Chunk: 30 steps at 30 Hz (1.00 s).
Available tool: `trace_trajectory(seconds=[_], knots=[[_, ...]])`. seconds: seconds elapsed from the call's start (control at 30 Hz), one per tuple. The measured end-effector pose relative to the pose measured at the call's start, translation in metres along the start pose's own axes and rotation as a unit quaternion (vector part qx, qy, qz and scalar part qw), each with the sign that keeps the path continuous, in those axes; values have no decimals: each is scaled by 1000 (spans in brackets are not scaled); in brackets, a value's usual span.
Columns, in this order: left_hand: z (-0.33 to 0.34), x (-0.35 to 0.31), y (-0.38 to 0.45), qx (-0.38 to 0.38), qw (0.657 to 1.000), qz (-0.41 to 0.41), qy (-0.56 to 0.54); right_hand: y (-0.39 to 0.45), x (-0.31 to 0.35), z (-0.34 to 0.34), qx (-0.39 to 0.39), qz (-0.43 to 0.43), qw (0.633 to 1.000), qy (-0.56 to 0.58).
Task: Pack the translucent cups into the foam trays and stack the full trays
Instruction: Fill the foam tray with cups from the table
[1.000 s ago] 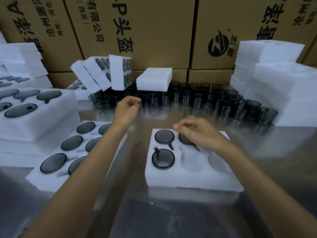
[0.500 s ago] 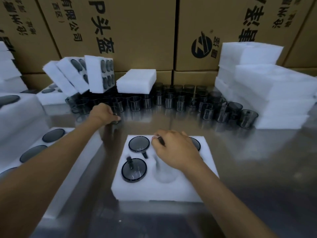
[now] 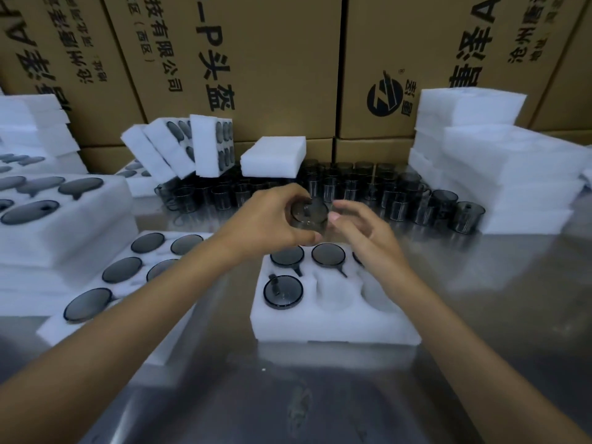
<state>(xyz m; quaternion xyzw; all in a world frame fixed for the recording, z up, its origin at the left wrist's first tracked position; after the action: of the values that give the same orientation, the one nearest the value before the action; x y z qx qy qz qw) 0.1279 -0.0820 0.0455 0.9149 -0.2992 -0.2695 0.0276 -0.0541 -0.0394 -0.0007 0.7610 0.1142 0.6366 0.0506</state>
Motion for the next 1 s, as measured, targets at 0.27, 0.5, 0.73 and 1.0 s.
trace_trajectory(seconds=[0.27,0.5,0.73,1.0], knots=[[30,-26,-56,-11,1000,14,-19,-42,22,-4,41,24,998,-37],[63,-28,-67,-51,999,-11,-17,-50,15,-2,1,76,994,-81],[67,-28,-69,-72,997,-8,1,-45,2,-4,-18,75,992,-97],[79,-21,-72,-109,986,17,122,-42,-15,-7,23,36,982,-182]])
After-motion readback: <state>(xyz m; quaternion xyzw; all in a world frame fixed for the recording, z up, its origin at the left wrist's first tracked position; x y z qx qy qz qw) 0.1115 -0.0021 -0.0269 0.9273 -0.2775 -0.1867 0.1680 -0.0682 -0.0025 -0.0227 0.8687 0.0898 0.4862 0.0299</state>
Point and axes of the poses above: each hand's wrist, its own y-axis towards the middle knuckle, its own z-axis out of the palm, x = y × z, the point moved 2 cm from there along y, towards the middle knuckle, and after that the axes turned 10 degrees about x, right-handed, at the moved point
